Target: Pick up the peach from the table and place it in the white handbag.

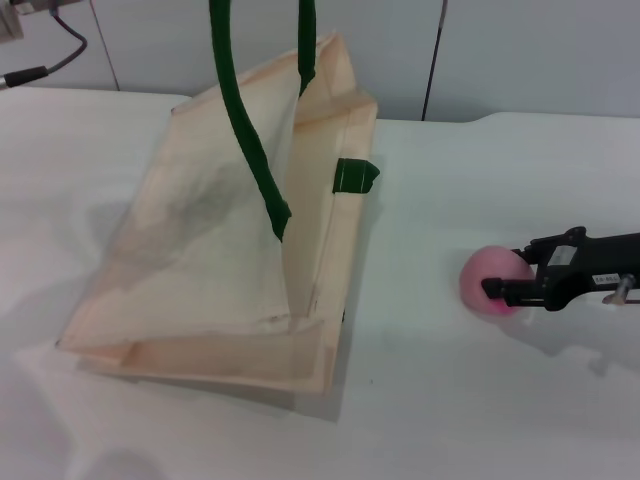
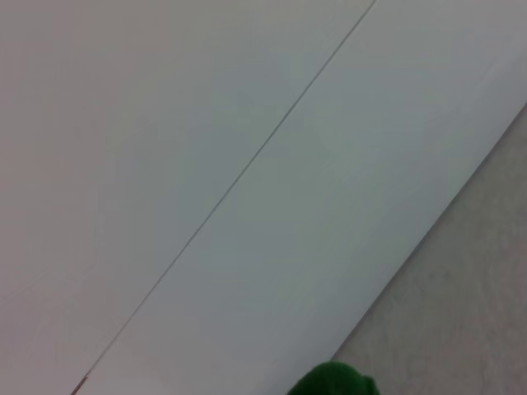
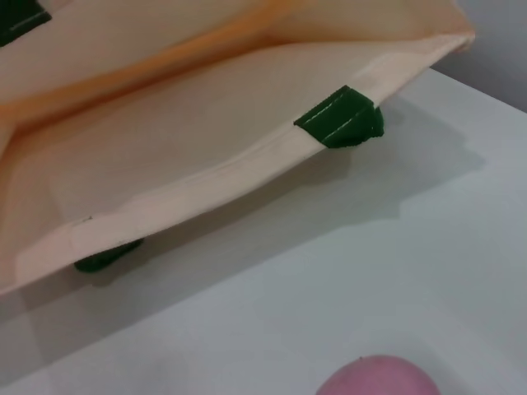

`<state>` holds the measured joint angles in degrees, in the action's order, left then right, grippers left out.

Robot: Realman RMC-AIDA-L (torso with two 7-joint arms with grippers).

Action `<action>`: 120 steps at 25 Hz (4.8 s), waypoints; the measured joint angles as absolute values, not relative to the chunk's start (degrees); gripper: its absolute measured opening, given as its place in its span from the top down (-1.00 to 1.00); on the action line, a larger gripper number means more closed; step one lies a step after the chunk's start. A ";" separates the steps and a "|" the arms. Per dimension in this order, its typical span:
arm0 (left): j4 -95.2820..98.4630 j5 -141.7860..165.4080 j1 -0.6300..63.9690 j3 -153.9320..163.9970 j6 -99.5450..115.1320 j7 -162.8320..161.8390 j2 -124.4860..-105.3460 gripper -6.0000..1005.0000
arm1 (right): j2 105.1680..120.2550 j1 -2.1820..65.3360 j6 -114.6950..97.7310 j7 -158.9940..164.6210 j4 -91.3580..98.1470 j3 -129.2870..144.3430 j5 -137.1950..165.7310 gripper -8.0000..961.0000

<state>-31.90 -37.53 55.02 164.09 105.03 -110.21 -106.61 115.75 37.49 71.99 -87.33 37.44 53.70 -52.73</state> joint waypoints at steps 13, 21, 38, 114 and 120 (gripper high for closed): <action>-31.90 -37.53 55.02 164.09 105.08 -110.21 -106.61 0.78 | 115.75 37.78 72.55 -87.97 37.48 53.29 -54.36 0.00; -31.84 -37.53 55.61 164.09 105.12 -110.21 -106.61 0.78 | 115.75 38.29 76.85 -90.80 40.77 53.58 -61.78 0.00; -31.36 -39.17 59.26 164.01 105.02 -110.88 -106.98 0.78 | 116.42 50.86 76.17 -98.09 30.04 61.12 -72.63 0.03; -28.33 -62.61 41.69 163.65 81.40 -78.58 -115.35 0.04 | 116.27 31.02 51.86 -120.80 30.87 62.24 -116.12 -0.82; -23.07 -67.45 39.28 163.40 76.01 -67.03 -116.19 0.04 | 116.27 30.76 56.62 -137.53 20.54 61.99 -134.33 -0.82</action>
